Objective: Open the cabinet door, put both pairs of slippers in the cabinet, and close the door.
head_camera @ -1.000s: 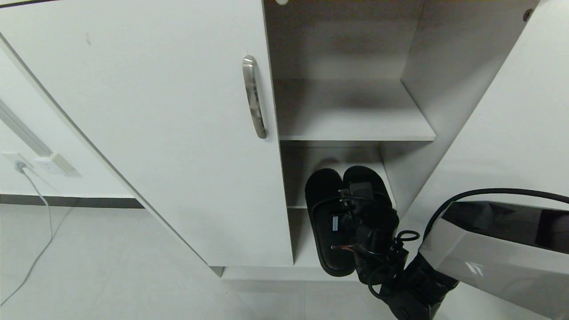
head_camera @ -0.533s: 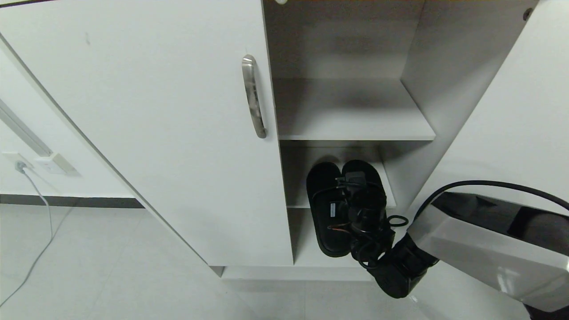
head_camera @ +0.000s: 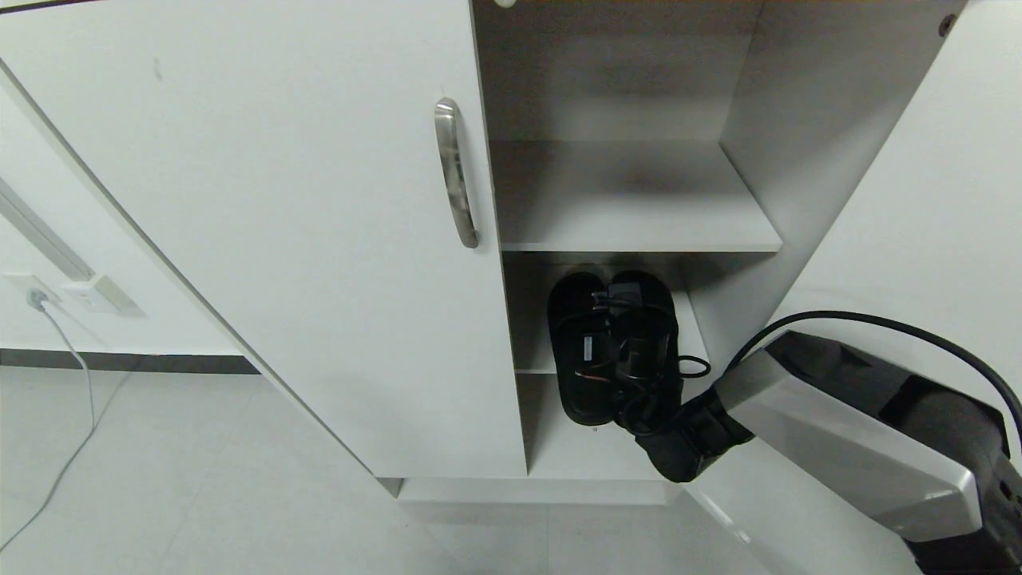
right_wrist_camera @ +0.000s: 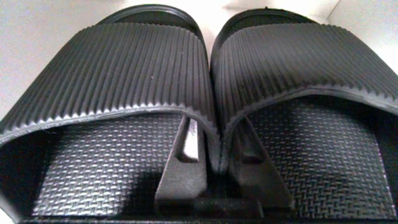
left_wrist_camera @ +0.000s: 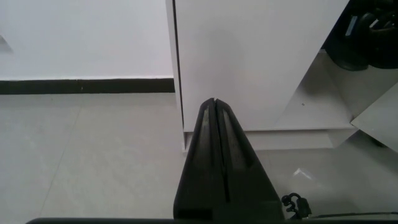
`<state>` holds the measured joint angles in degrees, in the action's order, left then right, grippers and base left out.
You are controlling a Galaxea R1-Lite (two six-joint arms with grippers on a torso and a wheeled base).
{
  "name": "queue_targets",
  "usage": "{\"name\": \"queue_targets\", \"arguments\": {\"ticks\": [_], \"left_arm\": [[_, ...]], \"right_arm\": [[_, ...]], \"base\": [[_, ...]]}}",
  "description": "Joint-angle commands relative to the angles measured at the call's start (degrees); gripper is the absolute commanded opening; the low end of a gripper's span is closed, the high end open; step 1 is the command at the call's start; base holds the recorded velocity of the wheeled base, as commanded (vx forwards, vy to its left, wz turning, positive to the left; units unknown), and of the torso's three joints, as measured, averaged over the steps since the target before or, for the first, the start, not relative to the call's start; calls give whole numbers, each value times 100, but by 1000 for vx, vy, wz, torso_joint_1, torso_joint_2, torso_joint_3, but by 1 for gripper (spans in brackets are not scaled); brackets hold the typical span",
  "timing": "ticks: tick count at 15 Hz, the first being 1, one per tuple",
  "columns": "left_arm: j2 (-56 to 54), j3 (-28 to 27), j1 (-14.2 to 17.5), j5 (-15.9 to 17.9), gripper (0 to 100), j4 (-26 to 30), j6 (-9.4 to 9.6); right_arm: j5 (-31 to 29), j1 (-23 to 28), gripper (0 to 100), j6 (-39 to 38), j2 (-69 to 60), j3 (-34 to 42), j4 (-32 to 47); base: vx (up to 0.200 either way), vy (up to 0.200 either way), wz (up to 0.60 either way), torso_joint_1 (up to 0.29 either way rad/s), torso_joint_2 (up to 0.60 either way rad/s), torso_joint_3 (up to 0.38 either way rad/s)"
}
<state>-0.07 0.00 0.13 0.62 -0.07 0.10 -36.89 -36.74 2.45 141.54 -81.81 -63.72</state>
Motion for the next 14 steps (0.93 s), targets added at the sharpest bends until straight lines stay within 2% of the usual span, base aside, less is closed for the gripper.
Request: {"name": "queue_targets", "arguments": {"ticks": [1,8,12,14], "left_arm": [[7,0,-5,-1,0,-1,-1],[7,0,-5,-1,0,-1,-10],[7,0,-5,-1,0,-1,-10],[7,0,-5,-1,0,-1,-10]], "right_arm": [[15,44,0,1,154,-309,132],[59,343,0,1,558,-2146,1529],[112,396,0,1,734,-2744,1977],[112,396,0,1,734,-2770,2057]], "base": [[0,0,0,0,0,0],[0,0,0,0,0,0],[0,0,0,0,0,0],[0,0,0,0,0,0]]}}
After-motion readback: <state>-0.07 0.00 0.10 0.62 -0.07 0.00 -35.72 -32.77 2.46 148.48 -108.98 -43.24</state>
